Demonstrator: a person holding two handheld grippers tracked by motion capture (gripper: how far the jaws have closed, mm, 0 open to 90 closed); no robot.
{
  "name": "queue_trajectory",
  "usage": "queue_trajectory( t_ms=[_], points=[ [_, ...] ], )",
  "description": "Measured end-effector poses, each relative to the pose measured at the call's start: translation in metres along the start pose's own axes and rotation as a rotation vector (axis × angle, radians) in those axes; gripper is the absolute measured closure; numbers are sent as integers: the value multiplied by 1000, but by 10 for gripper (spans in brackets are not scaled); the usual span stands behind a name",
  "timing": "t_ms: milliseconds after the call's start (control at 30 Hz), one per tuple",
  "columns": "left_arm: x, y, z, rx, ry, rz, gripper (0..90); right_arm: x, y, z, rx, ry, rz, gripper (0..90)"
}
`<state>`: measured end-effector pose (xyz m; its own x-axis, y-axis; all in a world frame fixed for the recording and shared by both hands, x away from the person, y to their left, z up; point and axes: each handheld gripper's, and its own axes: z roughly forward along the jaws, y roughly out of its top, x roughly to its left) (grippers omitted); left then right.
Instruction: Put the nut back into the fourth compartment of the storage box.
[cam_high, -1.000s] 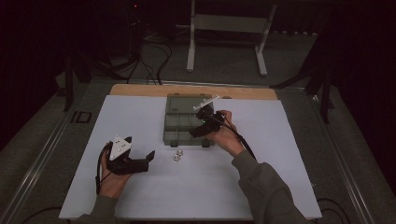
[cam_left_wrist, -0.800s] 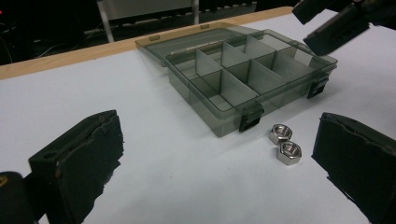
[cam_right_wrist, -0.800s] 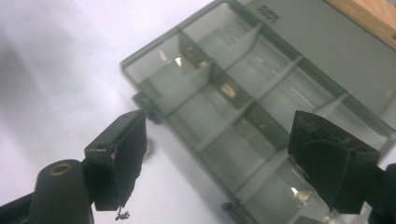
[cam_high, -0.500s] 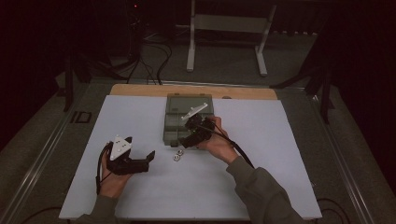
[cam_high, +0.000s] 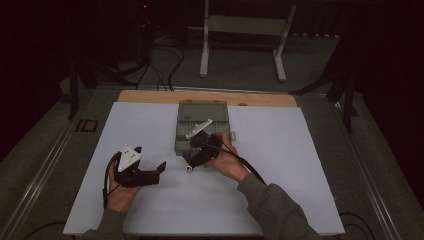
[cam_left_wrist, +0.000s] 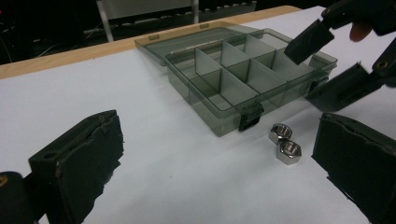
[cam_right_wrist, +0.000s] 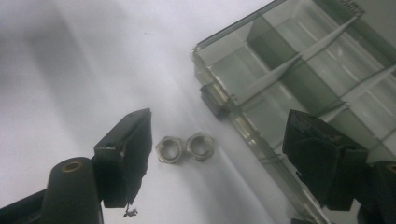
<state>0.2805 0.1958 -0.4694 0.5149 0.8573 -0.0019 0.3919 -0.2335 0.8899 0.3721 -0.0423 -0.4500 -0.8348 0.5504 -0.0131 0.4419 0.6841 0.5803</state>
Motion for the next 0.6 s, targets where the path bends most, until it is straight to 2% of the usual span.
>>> queue_trajectory(
  t_ms=[267,600],
  points=[
    [1,0,0,-1,0,-1,20,9,-1,13,23,22,-17,274],
    [1,0,0,-1,0,-1,20,8,-3,26,54,28,12,408]
  ],
)
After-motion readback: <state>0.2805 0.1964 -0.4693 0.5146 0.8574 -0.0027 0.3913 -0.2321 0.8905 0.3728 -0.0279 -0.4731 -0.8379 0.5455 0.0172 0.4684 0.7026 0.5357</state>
